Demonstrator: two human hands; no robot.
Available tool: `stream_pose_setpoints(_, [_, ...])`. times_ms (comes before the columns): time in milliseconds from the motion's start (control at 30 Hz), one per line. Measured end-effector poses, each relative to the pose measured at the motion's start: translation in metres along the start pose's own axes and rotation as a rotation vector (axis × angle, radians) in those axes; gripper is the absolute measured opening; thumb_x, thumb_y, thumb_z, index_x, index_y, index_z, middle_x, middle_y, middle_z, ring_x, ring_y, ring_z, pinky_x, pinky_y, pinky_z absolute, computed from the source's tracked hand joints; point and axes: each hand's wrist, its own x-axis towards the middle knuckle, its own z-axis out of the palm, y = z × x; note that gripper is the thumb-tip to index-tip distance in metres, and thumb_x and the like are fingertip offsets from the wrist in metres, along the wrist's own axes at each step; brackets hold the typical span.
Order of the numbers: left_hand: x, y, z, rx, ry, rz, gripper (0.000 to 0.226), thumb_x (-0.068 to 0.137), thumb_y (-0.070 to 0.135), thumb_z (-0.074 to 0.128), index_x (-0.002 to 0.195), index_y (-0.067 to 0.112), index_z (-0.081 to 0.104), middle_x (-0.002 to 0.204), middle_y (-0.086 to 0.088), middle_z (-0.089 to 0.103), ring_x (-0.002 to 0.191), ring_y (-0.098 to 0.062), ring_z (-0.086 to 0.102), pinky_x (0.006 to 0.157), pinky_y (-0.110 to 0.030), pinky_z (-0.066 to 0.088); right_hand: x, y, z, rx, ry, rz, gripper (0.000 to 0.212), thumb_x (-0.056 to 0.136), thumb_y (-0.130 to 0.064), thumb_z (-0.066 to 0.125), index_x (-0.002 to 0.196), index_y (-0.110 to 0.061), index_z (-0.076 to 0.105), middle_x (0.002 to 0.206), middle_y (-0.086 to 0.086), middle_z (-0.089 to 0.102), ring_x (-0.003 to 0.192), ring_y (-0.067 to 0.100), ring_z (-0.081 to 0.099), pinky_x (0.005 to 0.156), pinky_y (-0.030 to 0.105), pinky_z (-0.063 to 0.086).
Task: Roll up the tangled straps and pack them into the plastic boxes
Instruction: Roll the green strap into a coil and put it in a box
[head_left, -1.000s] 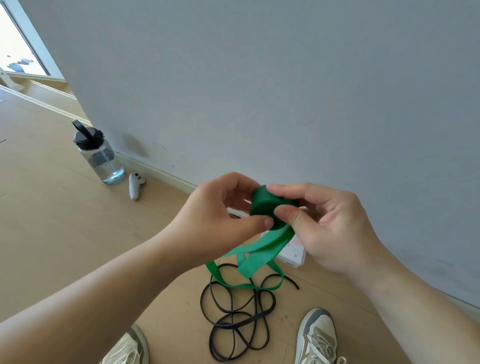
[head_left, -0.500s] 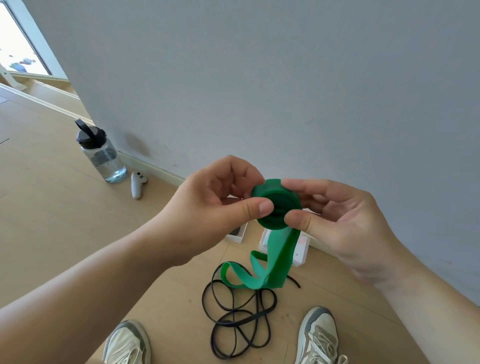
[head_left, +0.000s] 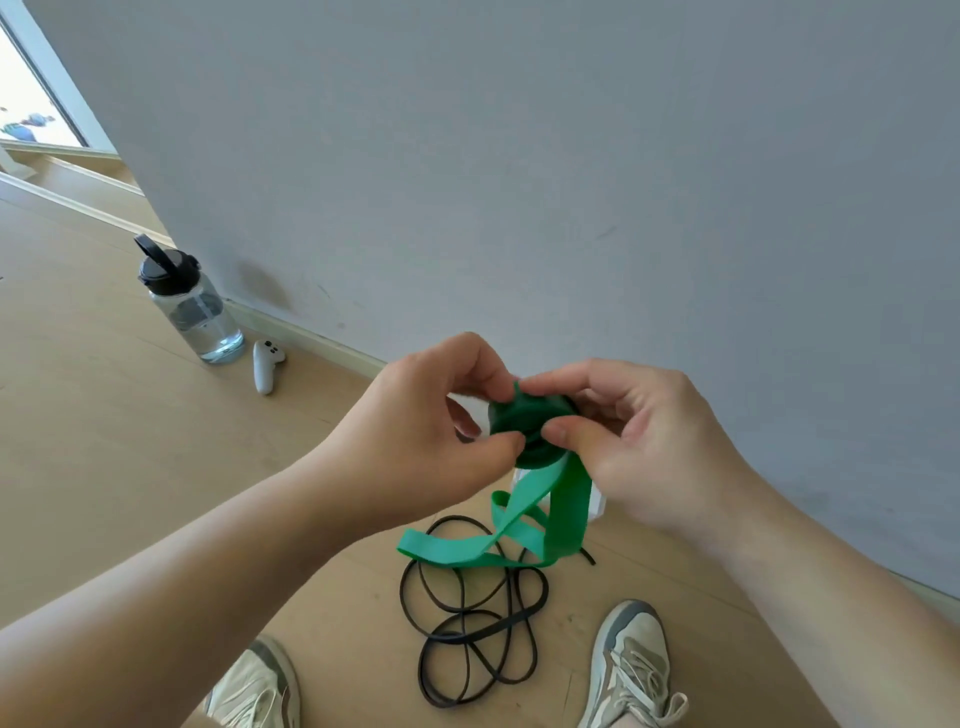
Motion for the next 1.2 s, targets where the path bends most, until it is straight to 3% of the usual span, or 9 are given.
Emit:
stream_pose_setpoints(100, [0.000,0.005,-0.005,-0.014,-0.038,-0.067,0.031,0.074,0.013,0.089,0.089,0.023,0.065,0.087,0.009,0.076,0.073,-0.007,0.074,0.071,-0.027,0.062,-0.001,-0.006,-0.001,-0.142,-0.023,-0.009,0.037,0.089,-0.004,0.075,0.104,-0.036,0.064,0.094,-0.022,0.078,0.088,0.009,0.075,0.083,0.030,0.062])
stream_pose_setpoints(267, [0.000,0.004,-0.009,-0.071,-0.138,-0.122,0.035,0.075,0.015,0.092,0.096,0.029,0.067,0.087,0.020,0.074,0.072,-0.001,0.073,0.065,-0.013,0.055,-0.002,-0.007,-0.002,-0.166,-0.133,0.034,0.042,0.085,-0.006,0.080,0.107,-0.037,0.060,0.099,-0.029,0.075,0.101,-0.006,0.069,0.086,0.016,0.055])
stream_pose_setpoints(400, [0.001,-0.002,-0.010,-0.153,-0.160,-0.136,0.032,0.081,0.008,0.086,0.099,0.025,0.066,0.093,0.010,0.075,0.079,-0.010,0.075,0.074,-0.024,0.060,0.000,0.001,-0.001,-0.065,-0.056,0.043,0.040,0.075,-0.011,0.090,0.100,-0.032,0.068,0.098,-0.016,0.078,0.100,0.002,0.073,0.098,0.030,0.055])
stream_pose_setpoints(500, [0.001,-0.001,-0.012,-0.213,-0.117,-0.120,0.028,0.085,0.009,0.083,0.097,0.026,0.066,0.096,0.003,0.076,0.081,-0.015,0.075,0.071,-0.030,0.061,-0.001,0.004,-0.004,0.024,-0.039,0.032,0.037,0.078,-0.006,0.087,0.102,-0.028,0.068,0.098,-0.011,0.078,0.100,0.008,0.074,0.097,0.031,0.057])
stream_pose_setpoints(667, [0.001,0.002,-0.011,-0.261,-0.029,-0.119,0.027,0.082,0.011,0.085,0.098,0.021,0.066,0.099,0.000,0.078,0.089,-0.020,0.078,0.083,-0.050,0.063,0.001,0.007,-0.004,0.064,0.024,-0.018,0.039,0.085,0.008,0.076,0.100,-0.028,0.073,0.099,-0.008,0.079,0.093,0.012,0.076,0.086,0.027,0.061])
stream_pose_setpoints(833, [-0.002,0.001,-0.009,0.020,-0.109,-0.075,0.036,0.074,0.024,0.092,0.095,0.032,0.063,0.099,0.019,0.074,0.090,0.002,0.072,0.077,-0.030,0.062,-0.001,0.005,-0.004,-0.070,-0.052,-0.059,0.046,0.086,0.010,0.073,0.094,-0.034,0.078,0.103,-0.022,0.076,0.096,-0.003,0.072,0.082,0.008,0.053])
stream_pose_setpoints(900, [-0.005,-0.003,-0.004,0.131,-0.099,-0.038,0.038,0.071,0.030,0.092,0.093,0.035,0.061,0.097,0.018,0.073,0.090,-0.004,0.071,0.078,-0.033,0.061,-0.001,0.003,-0.003,-0.167,-0.114,-0.097,0.049,0.087,0.013,0.068,0.100,-0.032,0.080,0.108,-0.024,0.076,0.103,-0.008,0.069,0.087,0.006,0.050])
stream_pose_setpoints(1067, [-0.003,-0.004,-0.001,-0.104,-0.006,-0.040,0.038,0.080,0.005,0.085,0.101,0.029,0.064,0.097,0.007,0.076,0.089,-0.009,0.075,0.080,-0.033,0.063,0.001,0.005,0.001,-0.012,0.074,-0.134,0.045,0.085,0.010,0.073,0.104,-0.030,0.080,0.117,-0.016,0.075,0.110,-0.004,0.069,0.096,0.016,0.054])
stream_pose_setpoints(1200, [-0.005,-0.002,0.002,-0.329,0.041,-0.060,0.040,0.084,-0.005,0.079,0.109,0.023,0.064,0.102,0.001,0.077,0.093,-0.012,0.077,0.086,-0.036,0.063,0.005,0.009,-0.006,0.154,0.119,-0.045,0.035,0.083,0.000,0.081,0.108,-0.024,0.078,0.101,-0.008,0.080,0.097,0.009,0.076,0.088,0.029,0.062])
